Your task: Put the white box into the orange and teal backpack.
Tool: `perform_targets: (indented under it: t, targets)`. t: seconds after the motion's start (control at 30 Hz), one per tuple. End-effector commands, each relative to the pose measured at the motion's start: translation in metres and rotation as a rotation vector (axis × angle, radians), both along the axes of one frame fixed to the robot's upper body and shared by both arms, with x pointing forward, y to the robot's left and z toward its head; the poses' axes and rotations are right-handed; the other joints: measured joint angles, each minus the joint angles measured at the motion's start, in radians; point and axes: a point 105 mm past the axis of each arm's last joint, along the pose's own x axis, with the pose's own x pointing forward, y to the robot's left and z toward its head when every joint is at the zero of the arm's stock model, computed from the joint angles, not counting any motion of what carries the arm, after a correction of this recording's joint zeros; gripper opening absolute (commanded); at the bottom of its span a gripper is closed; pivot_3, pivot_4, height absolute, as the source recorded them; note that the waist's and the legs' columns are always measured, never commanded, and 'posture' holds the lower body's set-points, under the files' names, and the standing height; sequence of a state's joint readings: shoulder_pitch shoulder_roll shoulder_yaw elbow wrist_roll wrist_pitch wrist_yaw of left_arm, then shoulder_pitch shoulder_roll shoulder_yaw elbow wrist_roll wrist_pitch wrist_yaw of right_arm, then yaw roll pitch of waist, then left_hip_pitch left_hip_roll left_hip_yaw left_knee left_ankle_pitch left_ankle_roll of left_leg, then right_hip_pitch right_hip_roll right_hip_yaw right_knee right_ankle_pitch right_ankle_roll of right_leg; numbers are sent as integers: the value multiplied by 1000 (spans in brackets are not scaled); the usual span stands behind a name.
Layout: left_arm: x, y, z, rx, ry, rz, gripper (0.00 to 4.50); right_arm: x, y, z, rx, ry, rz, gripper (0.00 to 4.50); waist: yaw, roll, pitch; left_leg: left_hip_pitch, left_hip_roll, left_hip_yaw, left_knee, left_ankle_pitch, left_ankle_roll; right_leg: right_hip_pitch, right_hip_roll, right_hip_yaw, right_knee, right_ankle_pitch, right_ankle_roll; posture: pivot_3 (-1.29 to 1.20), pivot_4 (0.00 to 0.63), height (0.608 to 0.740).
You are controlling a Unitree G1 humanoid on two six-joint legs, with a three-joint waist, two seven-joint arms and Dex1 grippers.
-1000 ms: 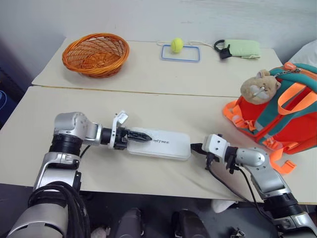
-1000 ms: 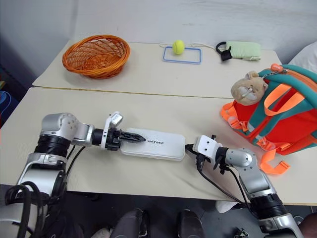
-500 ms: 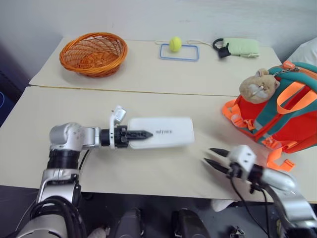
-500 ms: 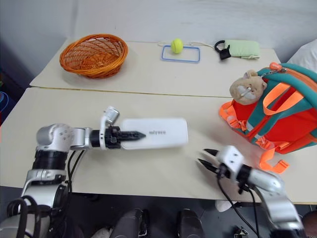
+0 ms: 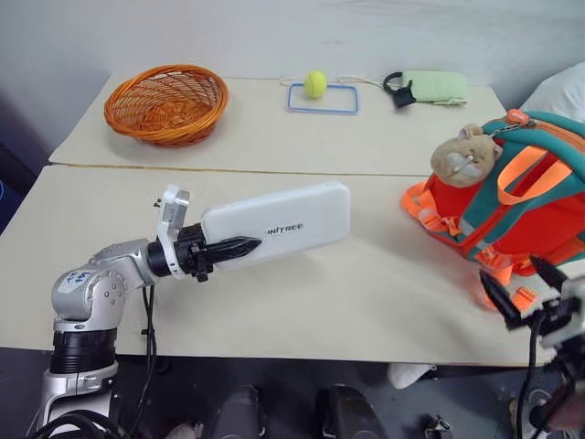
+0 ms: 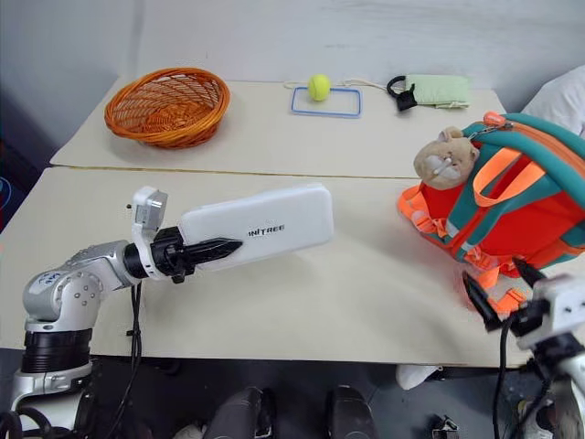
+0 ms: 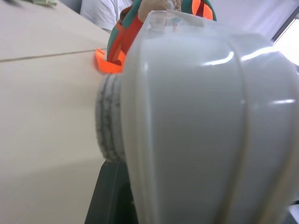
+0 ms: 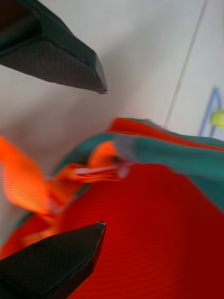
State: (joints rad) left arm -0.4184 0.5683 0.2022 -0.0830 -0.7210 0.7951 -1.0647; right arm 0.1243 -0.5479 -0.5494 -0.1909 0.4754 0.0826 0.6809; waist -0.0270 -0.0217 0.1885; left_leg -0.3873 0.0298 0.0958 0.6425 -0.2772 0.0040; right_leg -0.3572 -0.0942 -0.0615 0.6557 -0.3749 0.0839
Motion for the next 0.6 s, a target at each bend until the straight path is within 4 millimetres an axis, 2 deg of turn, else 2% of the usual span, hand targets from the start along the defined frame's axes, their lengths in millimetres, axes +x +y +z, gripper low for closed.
perform_targets:
  t: [0.03, 0.1, 0.13, 0.2, 0.27, 0.33, 0.43, 0.53, 0.57, 0.6]
  targets:
    - [-2, 5, 0, -12, -26, -13, 1241, 26, 22, 9, 53, -1, 95, 4481, -4, 0, 0, 0, 0, 0, 0, 1, -1, -1, 0, 0, 1, 0, 0, 0, 150, 740]
    - [-2, 10, -1, -23, -21, -2, 1241, 42, 31, 15, 58, -11, 122, 4481, -1, 1, 0, -2, 0, 0, 0, 1, 0, -2, 1, 0, 1, 0, 0, 0, 150, 740]
    - [-1, 14, -1, -29, -23, 12, 1241, 49, 33, 16, 45, -12, 124, 4310, -1, 1, 1, -2, 1, 0, 1, 1, 0, -3, 1, 0, 2, 0, 0, 0, 150, 740]
    - [3, 22, 1, -65, -36, 56, 1241, 61, 33, 18, 30, -24, 107, 3835, 0, 1, 1, -3, 0, 0, 2, 1, 0, -2, 0, -1, 1, 0, 0, 0, 150, 740]
    - [11, 36, 15, -190, -23, 126, 1241, 69, 37, 22, 39, -44, 118, 3188, 1, 0, 1, -3, 0, 0, 4, 0, 2, -2, -1, -1, 2, 0, 0, 0, 150, 740]
    - [17, 54, 33, -322, -19, 204, 1241, 74, 49, 25, 58, -69, 181, 2541, 0, 0, 1, -4, 0, -1, 4, 0, 3, -2, -1, -1, 2, 0, 0, 0, 150, 740]
    - [23, 67, 43, -396, 5, 290, 1241, 71, 81, 25, 75, -83, 341, 1521, -2, -1, 1, -4, 0, -2, 4, 0, 2, -2, -1, -2, 2, 0, 0, 0, 150, 740]
    - [28, 74, 50, -442, 7, 356, 1241, 66, 126, 29, 76, -85, 522, 469, -9, -1, 1, -3, 0, -1, 4, 0, 2, -2, -1, -2, 2, 0, 0, 0, 150, 740]
    - [30, 76, 51, -448, 2, 377, 1241, 63, 147, 34, 80, -92, 603, 160, -11, -1, 1, -3, 0, -1, 4, 0, 2, -2, -1, -2, 2, 0, 0, 0, 150, 740]
    - [31, 77, 51, -450, 0, 392, 1241, 59, 163, 38, 85, -98, 666, 20, -16, -1, 2, -3, 0, -1, 4, 0, 2, -2, -1, -2, 3, 0, 0, 0, 150, 740]
